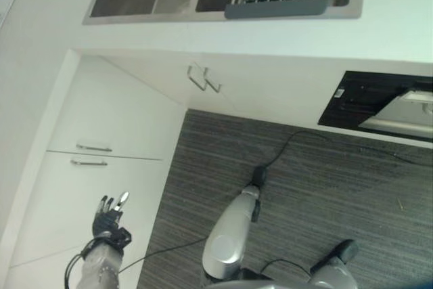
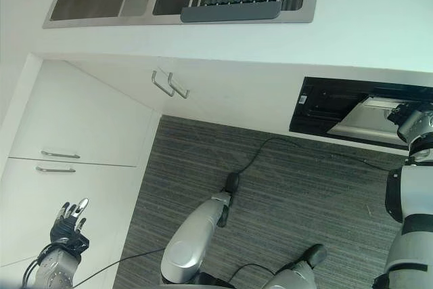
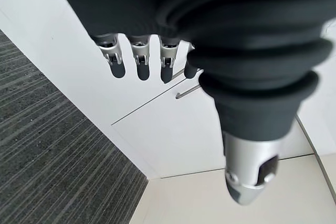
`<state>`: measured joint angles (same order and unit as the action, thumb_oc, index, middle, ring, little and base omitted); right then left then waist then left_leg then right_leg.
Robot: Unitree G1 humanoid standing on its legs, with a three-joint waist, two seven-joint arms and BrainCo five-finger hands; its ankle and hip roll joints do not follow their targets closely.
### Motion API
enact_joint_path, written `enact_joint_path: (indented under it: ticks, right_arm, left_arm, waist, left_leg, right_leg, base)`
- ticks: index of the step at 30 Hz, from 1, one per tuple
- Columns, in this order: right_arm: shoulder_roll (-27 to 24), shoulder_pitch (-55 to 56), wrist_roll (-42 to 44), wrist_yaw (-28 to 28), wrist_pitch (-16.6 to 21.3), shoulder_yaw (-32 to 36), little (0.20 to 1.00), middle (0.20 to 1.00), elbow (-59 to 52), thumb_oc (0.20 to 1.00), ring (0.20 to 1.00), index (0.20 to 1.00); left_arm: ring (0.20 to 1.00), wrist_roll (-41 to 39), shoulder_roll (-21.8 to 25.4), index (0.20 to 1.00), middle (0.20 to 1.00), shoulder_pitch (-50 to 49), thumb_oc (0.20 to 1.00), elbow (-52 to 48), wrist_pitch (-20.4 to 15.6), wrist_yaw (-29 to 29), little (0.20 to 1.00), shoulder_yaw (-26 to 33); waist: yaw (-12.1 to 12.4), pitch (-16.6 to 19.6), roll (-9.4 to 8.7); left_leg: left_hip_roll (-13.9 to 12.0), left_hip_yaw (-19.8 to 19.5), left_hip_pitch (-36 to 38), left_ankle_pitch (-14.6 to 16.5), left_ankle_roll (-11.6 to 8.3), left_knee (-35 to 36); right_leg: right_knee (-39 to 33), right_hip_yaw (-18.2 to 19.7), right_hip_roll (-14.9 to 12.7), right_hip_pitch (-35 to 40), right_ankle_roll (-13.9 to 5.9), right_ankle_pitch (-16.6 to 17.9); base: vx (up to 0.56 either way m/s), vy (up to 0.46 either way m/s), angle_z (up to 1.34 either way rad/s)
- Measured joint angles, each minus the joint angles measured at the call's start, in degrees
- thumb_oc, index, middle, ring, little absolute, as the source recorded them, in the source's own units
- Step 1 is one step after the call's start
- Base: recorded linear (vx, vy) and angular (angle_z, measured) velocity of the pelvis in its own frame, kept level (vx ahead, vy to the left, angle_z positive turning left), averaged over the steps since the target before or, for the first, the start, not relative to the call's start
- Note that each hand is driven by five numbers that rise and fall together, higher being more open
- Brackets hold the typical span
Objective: Place the dishes in the dishwasher.
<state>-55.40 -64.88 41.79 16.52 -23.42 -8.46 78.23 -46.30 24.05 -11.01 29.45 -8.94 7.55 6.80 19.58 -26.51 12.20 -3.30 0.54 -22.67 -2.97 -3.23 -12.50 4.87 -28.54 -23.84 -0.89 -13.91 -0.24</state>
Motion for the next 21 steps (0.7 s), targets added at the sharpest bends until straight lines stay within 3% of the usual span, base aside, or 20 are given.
enact_joint_path:
  ticks: [3, 6, 8, 10, 13, 17, 21]
  right_arm:
    - [-0.5, 0.0, 1.2, -2.3, -0.2, 0.2, 1.000, 1.000, 0.0, 1.000, 1.000, 1.000]
    - [-0.8, 0.1, 1.0, -10.9, -2.1, 0.0, 1.000, 1.000, 0.0, 1.000, 1.000, 1.000]
    - [-0.7, 5.7, -3.7, -23.6, -3.2, -0.2, 1.000, 1.000, -3.0, 1.000, 1.000, 1.000]
    - [-0.7, 7.4, -9.0, -30.4, -3.2, -1.5, 1.000, 1.000, -3.5, 1.000, 1.000, 1.000]
    - [-0.4, 9.4, -12.6, -33.5, -1.5, -2.9, 1.000, 1.000, -5.2, 1.000, 1.000, 1.000]
    - [0.0, 13.6, -12.5, -33.4, 0.7, -2.1, 1.000, 1.000, -12.1, 1.000, 1.000, 1.000]
    - [5.0, 26.0, -9.0, -29.8, 4.0, 4.2, 1.000, 1.000, -31.1, 1.000, 1.000, 1.000]
  left_arm:
    - [1.000, 0.0, 1.9, 1.000, 1.000, 0.1, 1.000, -0.3, 0.1, -0.5, 1.000, 0.0]
    - [1.000, 0.0, 3.1, 1.000, 1.000, 0.2, 1.000, -0.2, 0.4, -1.0, 1.000, 0.6]
    - [1.000, 0.0, 4.4, 1.000, 1.000, 0.5, 1.000, -0.2, 0.8, -2.3, 1.000, 1.9]
    - [1.000, 0.0, 6.2, 1.000, 1.000, 0.6, 1.000, -0.2, 1.5, -3.0, 1.000, 2.9]
    - [1.000, 0.0, 8.2, 1.000, 1.000, 1.3, 1.000, -0.1, 1.9, -3.3, 1.000, 3.4]
    - [1.000, 0.0, 8.2, 1.000, 1.000, 2.7, 1.000, 0.4, 2.1, -3.3, 1.000, 4.5]
    - [1.000, 0.0, 8.1, 1.000, 1.000, 2.7, 1.000, 0.3, 2.0, -3.2, 1.000, 4.6]
  waist:
    - [0.1, -0.1, -0.13]
    - [0.0, 0.1, -0.93]
    - [0.3, 1.2, -3.73]
    - [0.3, 2.1, -5.52]
    - [0.5, 2.8, -7.11]
    - [0.0, 2.9, -8.35]
    - [-1.7, 2.5, -10.48]
  left_leg:
    - [-1.0, 0.0, -0.4, 0.0, 0.00, -0.4]
    - [-2.4, 0.1, -0.4, 0.0, -0.01, -0.6]
    - [-3.4, 0.3, -0.5, 0.0, -0.06, -0.5]
    - [-3.9, 0.2, -0.6, 0.0, -0.09, -0.5]
    - [-4.7, 0.2, -1.0, 0.0, -0.21, -0.6]
    - [-5.3, 0.3, -2.3, -0.4, -0.72, -0.7]
    - [-5.6, 0.6, -3.6, -0.5, -0.93, -0.8]
  right_leg:
    - [0.1, 0.3, 0.9, -0.5, 0.01, 0.0]
    - [-0.3, 1.1, 2.3, -0.8, 0.29, 0.2]
    - [-1.0, 1.3, 3.4, -0.9, 0.40, 0.2]
    - [-1.2, 1.2, 3.9, -0.8, 0.41, 0.2]
    - [-3.1, 1.0, 5.2, -0.3, 0.51, 1.6]
    - [-6.0, 1.1, 6.4, -0.4, 1.93, 2.9]
    - [-7.2, 1.4, 6.8, -1.5, 2.34, 3.8]
  base:
    - [-0.01, -0.079, -0.08]
    - [-0.05, -0.087, -0.15]
    - [-0.10, -0.143, -0.10]
    - [-0.10, -0.066, -0.03]
    - [-0.10, -0.026, -0.04]
    - [-0.09, -0.030, -0.05]
    - [-0.12, 0.019, -0.04]
